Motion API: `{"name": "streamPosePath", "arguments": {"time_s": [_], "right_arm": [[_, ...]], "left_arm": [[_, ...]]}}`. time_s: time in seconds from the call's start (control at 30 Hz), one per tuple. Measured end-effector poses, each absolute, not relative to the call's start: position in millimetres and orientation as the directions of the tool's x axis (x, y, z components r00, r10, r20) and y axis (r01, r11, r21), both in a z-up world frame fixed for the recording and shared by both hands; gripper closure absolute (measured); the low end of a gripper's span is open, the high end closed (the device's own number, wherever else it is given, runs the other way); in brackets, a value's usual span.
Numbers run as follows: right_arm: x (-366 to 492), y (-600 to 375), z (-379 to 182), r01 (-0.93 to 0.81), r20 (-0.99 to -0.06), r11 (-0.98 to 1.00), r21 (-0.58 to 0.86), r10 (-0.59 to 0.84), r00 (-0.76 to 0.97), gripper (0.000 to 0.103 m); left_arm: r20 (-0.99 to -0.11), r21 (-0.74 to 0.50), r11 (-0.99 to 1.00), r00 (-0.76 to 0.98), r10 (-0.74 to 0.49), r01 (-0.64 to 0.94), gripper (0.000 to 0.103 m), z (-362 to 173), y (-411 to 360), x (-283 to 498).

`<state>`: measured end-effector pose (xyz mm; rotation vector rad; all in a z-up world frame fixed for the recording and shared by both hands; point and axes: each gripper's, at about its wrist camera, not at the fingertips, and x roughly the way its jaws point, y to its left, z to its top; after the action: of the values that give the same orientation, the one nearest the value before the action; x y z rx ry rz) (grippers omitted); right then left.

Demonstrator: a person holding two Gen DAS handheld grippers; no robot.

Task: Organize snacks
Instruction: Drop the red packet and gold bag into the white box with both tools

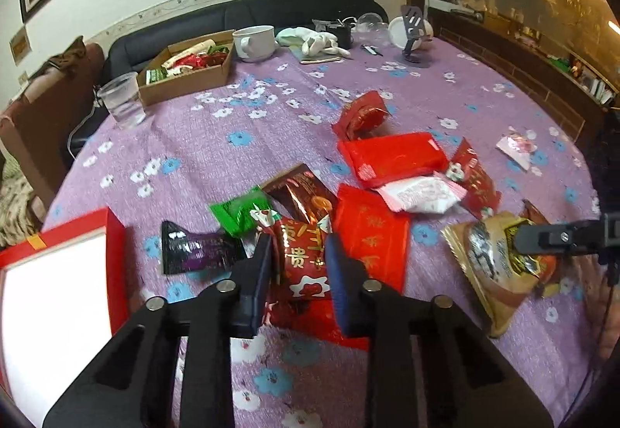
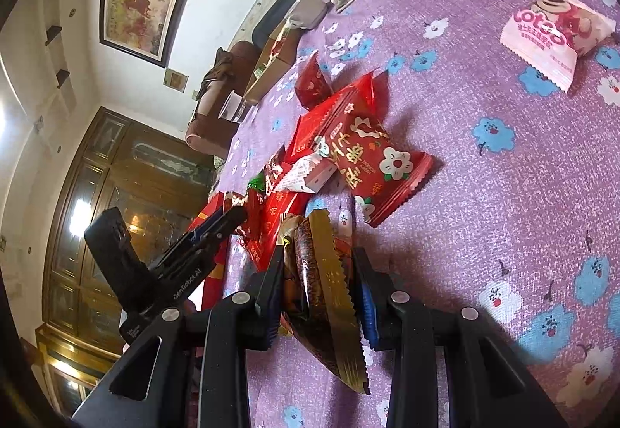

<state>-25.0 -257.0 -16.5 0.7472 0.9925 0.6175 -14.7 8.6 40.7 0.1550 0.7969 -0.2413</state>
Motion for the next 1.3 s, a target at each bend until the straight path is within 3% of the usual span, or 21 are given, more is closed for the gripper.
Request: {"name": "streamPosePath", "arguments": {"time_s": [0.23, 0.47, 1.07, 1.3], "right_arm": [[-25.2, -251.9, -15.9, -0.133, -0.462, 0.553, 0.823, 0.786, 0.411, 0.068], [-21.9, -217.3, -6.7, -0.133, -0.419, 0.495, 0.859, 0.827, 0.375, 0.069], [-10.6, -10.6, 28.1, -0.315, -0.446, 0.485, 0.816, 0.874, 0.192, 0.069], [-26.5, 54.4, 24.8, -0.396, -0.531, 0.548, 0.737, 0.831, 0.164, 0.069]], "left_arm": [[-0.702, 0.004, 0.965, 0.688, -0.184, 0.263, 0.081, 49.7, 23.6, -37.6], [-0.628, 0.025, 0.982, 0.767, -0.13, 0.187, 0.081, 81.1, 63.2, -75.4], [-0.662, 0.005, 0.995, 0.746, 0.078, -0.1, 0.08, 67.1, 194.9, -120.6], [-0.679, 0.008, 0.988, 0.725, 0.116, -0.151, 0.08, 54.3, 218.4, -126.2]]}}
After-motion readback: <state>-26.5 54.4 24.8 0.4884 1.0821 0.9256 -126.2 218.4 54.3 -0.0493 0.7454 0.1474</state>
